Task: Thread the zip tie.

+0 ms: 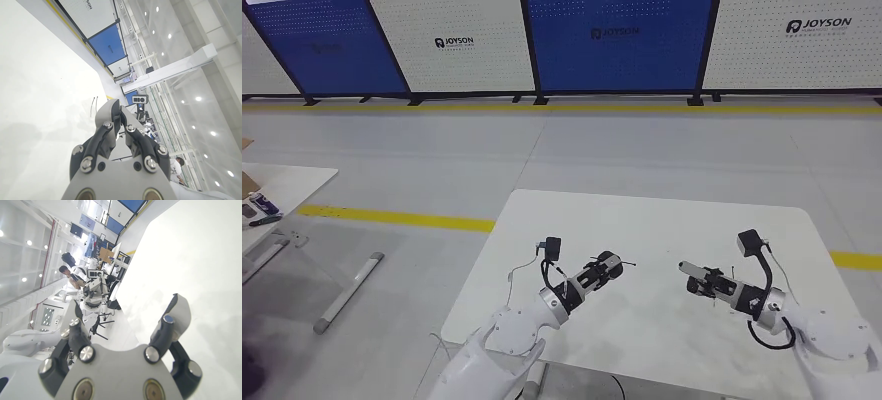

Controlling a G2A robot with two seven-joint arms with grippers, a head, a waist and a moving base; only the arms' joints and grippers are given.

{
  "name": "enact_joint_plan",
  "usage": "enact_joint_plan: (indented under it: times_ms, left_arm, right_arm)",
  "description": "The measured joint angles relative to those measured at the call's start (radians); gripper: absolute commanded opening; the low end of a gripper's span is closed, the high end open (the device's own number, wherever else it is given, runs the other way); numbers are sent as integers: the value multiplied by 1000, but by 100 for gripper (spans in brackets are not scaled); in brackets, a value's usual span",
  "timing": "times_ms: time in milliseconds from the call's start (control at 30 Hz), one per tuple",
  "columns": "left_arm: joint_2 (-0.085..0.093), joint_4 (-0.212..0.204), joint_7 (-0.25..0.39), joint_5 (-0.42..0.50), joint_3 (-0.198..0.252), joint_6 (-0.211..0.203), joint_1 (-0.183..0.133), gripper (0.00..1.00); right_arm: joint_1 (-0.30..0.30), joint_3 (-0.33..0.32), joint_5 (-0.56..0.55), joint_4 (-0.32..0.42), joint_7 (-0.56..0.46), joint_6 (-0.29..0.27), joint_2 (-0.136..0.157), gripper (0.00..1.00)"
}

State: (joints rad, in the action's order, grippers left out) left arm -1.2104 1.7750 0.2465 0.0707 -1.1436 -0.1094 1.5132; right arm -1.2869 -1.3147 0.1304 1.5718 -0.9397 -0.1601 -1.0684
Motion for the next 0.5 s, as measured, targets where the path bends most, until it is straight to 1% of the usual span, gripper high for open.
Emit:
enact_joint_plan:
  times_ms: [400,433,500]
  left_arm:
    - [0,0,0,0,0,0,0,0]
    - [0,0,0,0,0,0,0,0]
    - [0,0,0,0,0,0,0,0]
  right_arm:
    - [-1,2,-2,5,1,-2,0,100]
    - [-1,4,-5,13,-6,-7,1,100]
    - [7,-4,-29,36,-52,-12,7,100]
